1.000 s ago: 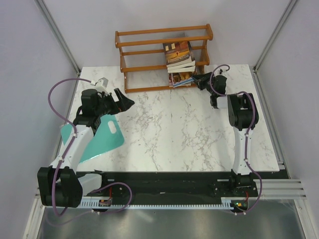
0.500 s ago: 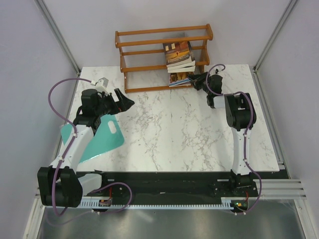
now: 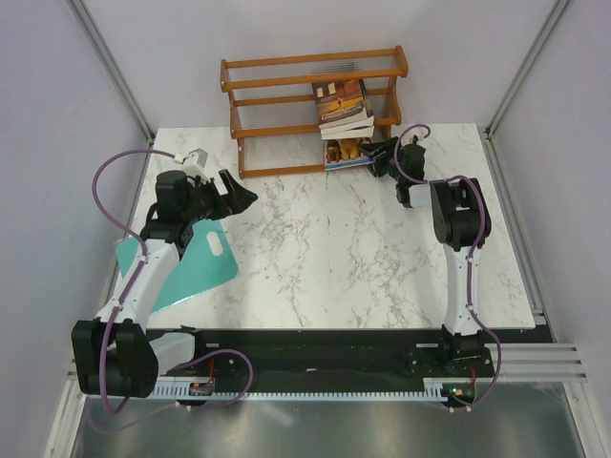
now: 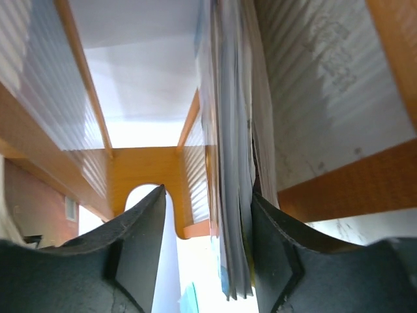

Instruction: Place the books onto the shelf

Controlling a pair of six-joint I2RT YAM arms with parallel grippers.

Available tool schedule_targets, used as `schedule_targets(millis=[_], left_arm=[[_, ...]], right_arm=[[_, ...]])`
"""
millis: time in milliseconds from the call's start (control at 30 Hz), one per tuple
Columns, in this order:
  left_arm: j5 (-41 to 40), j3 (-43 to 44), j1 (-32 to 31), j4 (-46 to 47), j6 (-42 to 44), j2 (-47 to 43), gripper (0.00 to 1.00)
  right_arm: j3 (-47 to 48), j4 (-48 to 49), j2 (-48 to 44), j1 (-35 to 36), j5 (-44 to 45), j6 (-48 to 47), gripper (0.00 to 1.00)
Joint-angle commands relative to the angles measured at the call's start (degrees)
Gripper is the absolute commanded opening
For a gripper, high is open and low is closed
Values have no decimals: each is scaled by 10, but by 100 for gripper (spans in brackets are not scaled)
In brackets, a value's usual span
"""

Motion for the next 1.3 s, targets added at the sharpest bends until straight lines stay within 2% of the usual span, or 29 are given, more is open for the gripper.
schedule_targets(millis=[0, 133, 167, 267, 300, 667, 833, 1067, 1267], left_arm=[[8, -1, 2, 11, 26, -18, 100], [10, 0, 2, 6, 25, -25, 100], [13, -1, 2, 5, 25, -30, 100], [14, 1, 2, 0, 25, -36, 100], [15, 0, 2, -3, 25, -37, 100], [2, 47, 2, -70, 56, -17, 100], [-14, 79, 2, -113, 73, 13, 100], [-70, 142, 2, -203, 108, 97, 100], [-95, 164, 3, -219, 103, 127, 100]], right_arm=[[0, -25, -28, -3, 9, -30, 59], [14, -105, -51, -2, 20, -72, 67], [20, -164, -57, -2, 26, -105, 70], [31, -251, -85, -2, 52, -165, 79], [29, -270, -94, -3, 59, -184, 98], [-30, -496, -256, -2, 166, -363, 98], [-126, -546, -371, -2, 220, -418, 98], [-196, -636, -500, -2, 245, -451, 98], [-267, -671, -637, 0, 241, -445, 98]])
